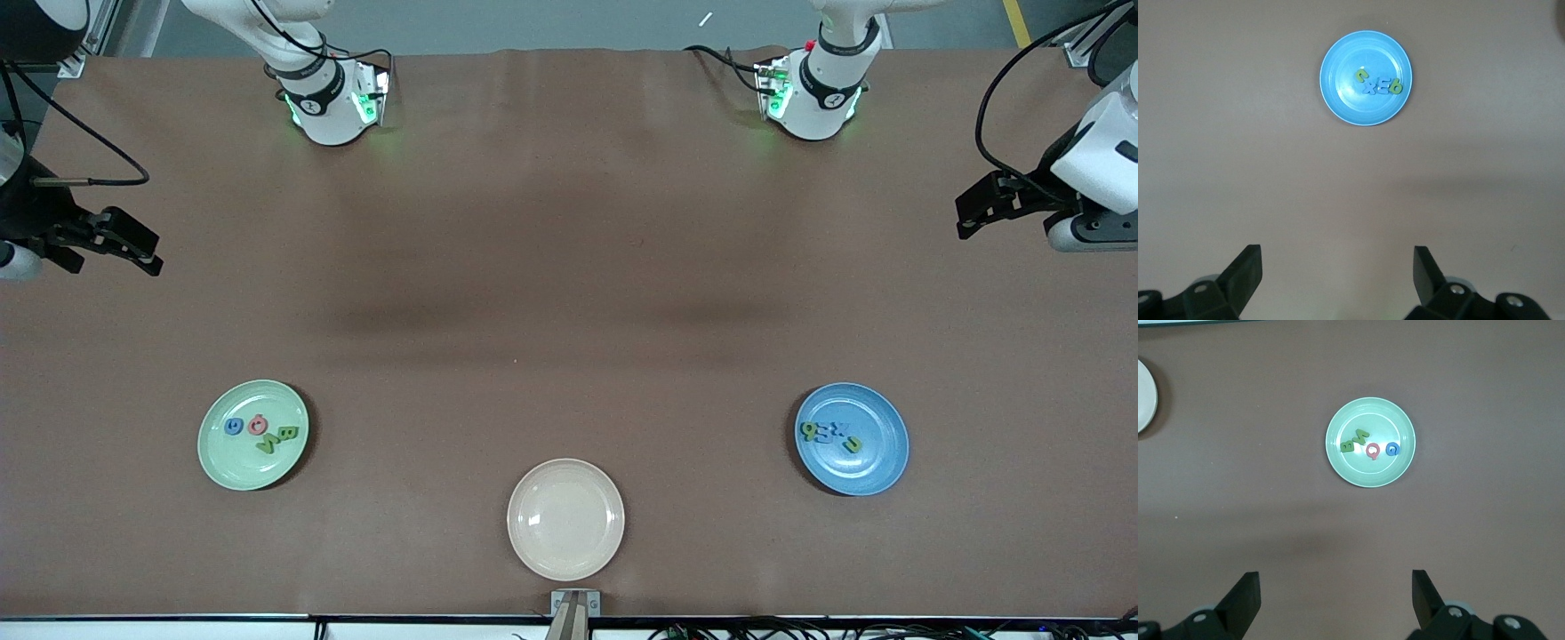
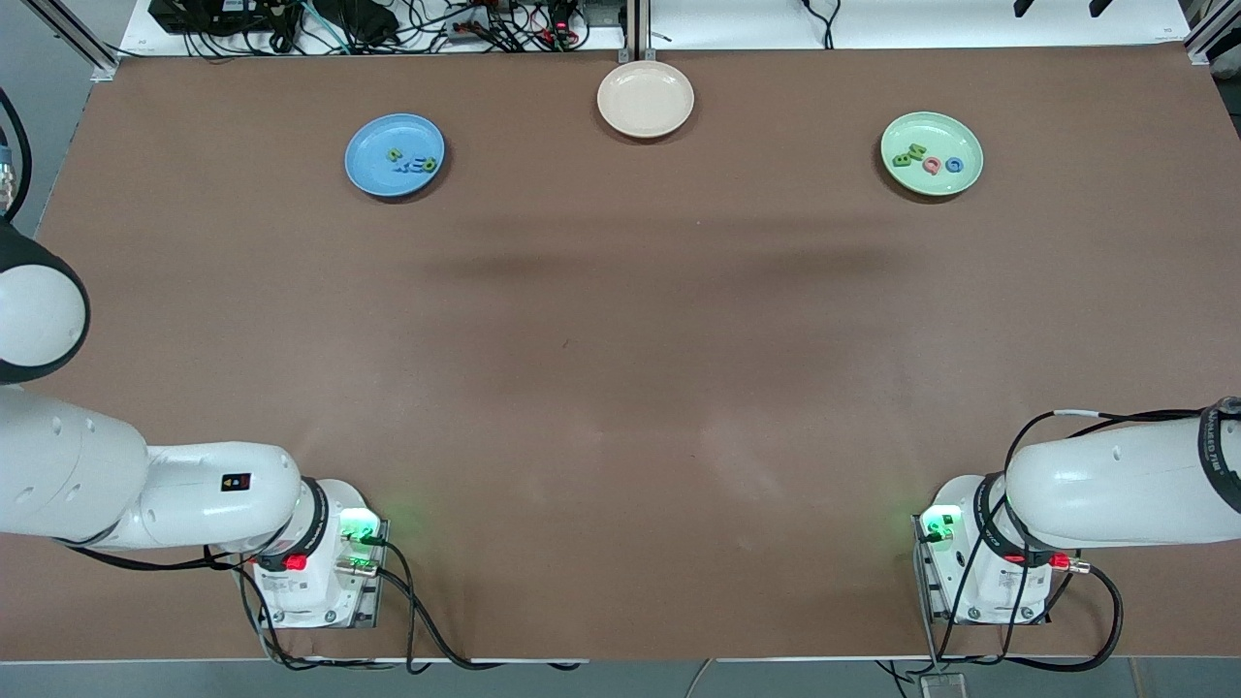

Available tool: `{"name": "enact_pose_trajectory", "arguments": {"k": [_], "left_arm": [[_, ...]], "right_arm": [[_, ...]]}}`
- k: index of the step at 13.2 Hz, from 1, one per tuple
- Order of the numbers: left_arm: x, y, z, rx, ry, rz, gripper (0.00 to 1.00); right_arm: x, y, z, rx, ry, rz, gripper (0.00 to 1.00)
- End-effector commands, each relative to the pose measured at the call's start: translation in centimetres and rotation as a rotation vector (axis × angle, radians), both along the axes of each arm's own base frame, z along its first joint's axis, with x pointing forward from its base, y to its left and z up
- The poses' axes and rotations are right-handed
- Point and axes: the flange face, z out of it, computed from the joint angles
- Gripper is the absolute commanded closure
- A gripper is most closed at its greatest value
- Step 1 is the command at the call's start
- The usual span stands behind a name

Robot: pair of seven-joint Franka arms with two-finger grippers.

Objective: Sort upper and lower case letters into plates

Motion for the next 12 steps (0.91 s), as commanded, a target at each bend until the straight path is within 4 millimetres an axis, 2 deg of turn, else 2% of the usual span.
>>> {"name": "enact_pose_trajectory", "arguments": {"k": [1,6,12], "left_arm": [[0.0,0.0,1.1,-0.021,-0.024,0.006,0.0],[-0.2,-0.2,1.7,-0.023,-0.035,0.015,0.0],[-0.3,-0.3,1.8,-0.035,-0.035,0.017,0.0]], "right_arm": [[-1.0,0.3,2.4,0.034,-0.016,-0.02,0.0],[-0.8,-0.2,3.3,0.019,-0.038,0.02,0.0],[-0.7,-1.6,3.0,0.017,-0.032,0.002,0.0]]}}
